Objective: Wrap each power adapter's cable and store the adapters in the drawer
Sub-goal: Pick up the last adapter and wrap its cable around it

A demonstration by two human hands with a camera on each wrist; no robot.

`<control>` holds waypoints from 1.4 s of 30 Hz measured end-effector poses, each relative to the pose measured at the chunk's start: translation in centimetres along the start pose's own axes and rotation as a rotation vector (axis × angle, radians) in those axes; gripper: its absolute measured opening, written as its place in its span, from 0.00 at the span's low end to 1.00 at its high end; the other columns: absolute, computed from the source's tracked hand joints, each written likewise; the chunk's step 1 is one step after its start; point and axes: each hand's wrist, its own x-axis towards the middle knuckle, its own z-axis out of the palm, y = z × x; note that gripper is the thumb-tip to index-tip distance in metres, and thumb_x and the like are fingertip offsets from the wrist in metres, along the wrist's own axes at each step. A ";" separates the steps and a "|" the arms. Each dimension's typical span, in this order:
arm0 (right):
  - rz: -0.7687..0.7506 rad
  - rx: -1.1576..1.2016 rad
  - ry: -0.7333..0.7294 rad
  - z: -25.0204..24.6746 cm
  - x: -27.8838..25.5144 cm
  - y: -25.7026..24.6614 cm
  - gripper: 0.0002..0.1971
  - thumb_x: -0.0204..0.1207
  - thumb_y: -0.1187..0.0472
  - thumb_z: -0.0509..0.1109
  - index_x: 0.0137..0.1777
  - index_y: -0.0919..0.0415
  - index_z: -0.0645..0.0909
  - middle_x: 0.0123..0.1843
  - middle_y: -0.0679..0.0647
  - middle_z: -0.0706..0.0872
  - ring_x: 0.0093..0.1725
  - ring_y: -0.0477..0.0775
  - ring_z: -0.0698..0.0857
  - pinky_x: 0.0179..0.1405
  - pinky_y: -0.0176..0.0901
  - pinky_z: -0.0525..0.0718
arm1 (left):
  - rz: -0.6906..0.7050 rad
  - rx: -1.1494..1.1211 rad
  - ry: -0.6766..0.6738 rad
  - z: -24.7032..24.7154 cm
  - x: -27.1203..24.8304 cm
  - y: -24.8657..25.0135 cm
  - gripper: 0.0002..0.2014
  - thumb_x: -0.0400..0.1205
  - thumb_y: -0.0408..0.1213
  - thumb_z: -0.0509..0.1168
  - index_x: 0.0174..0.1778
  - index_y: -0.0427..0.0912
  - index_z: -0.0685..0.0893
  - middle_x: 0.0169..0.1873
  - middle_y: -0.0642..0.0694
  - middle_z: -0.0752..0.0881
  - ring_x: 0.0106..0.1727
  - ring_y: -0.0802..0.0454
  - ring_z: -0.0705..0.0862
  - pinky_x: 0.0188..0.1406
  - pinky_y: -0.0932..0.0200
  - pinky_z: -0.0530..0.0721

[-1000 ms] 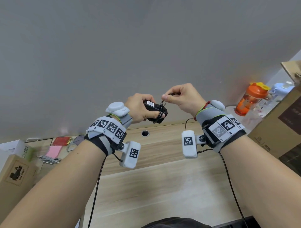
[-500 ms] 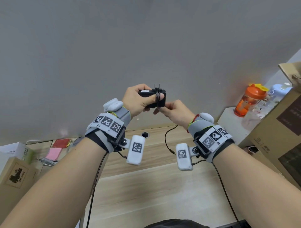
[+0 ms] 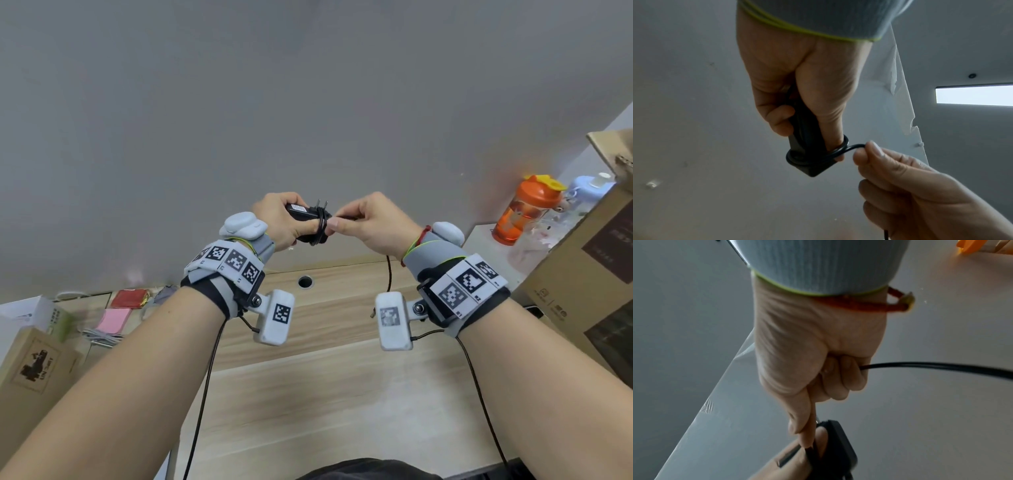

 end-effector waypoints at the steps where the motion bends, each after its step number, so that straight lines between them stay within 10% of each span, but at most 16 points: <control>1: -0.006 0.002 0.011 -0.3 0.1 0.0 0.09 0.79 0.55 0.73 0.42 0.55 0.92 0.26 0.49 0.74 0.28 0.45 0.67 0.33 0.40 0.66 | 0.001 0.011 -0.028 0.0 -0.1 0.0 0.17 0.62 0.55 0.82 0.34 0.51 0.85 0.32 0.45 0.91 0.24 0.50 0.83 0.26 0.58 0.83; 5: -0.005 0.023 0.073 -1.1 0.7 0.3 0.07 0.77 0.54 0.76 0.38 0.52 0.89 0.28 0.49 0.88 0.32 0.39 0.80 0.43 0.38 0.81 | 0.029 0.028 -0.146 0.1 -0.5 0.5 0.15 0.65 0.50 0.82 0.35 0.48 0.84 0.31 0.44 0.90 0.26 0.50 0.83 0.29 0.57 0.83; 14: -0.024 0.205 0.205 -1.6 1.5 2.0 0.08 0.75 0.57 0.78 0.36 0.55 0.86 0.28 0.42 0.84 0.30 0.38 0.79 0.41 0.31 0.79 | 0.111 -0.141 -0.267 0.2 -1.2 1.9 0.18 0.61 0.50 0.84 0.34 0.47 0.84 0.28 0.43 0.88 0.28 0.47 0.83 0.30 0.53 0.82; 20: 0.029 0.247 0.186 -0.2 0.9 1.9 0.15 0.86 0.58 0.64 0.47 0.70 0.86 0.14 0.37 0.71 0.17 0.38 0.70 0.22 0.23 0.67 | 0.118 -0.357 -0.224 0.4 -1.8 2.8 0.12 0.71 0.33 0.80 0.36 0.41 0.82 0.25 0.46 0.85 0.26 0.50 0.82 0.25 0.60 0.78; 31: 0.069 0.174 -0.041 3.3 0.4 2.6 0.14 0.84 0.49 0.66 0.49 0.54 0.91 0.26 0.52 0.60 0.25 0.51 0.59 0.28 0.42 0.62 | -0.015 -0.554 0.099 0.7 -0.6 2.1 0.15 0.72 0.42 0.80 0.38 0.41 0.80 0.29 0.41 0.84 0.19 0.50 0.77 0.18 0.64 0.73; 42: 0.017 -0.009 0.019 1.4 -0.2 -0.4 0.10 0.78 0.56 0.74 0.40 0.61 0.90 0.24 0.47 0.83 0.21 0.42 0.78 0.25 0.29 0.74 | -0.047 -0.226 0.111 0.3 -0.5 -0.5 0.21 0.62 0.55 0.82 0.34 0.47 0.80 0.29 0.44 0.90 0.23 0.46 0.85 0.25 0.54 0.83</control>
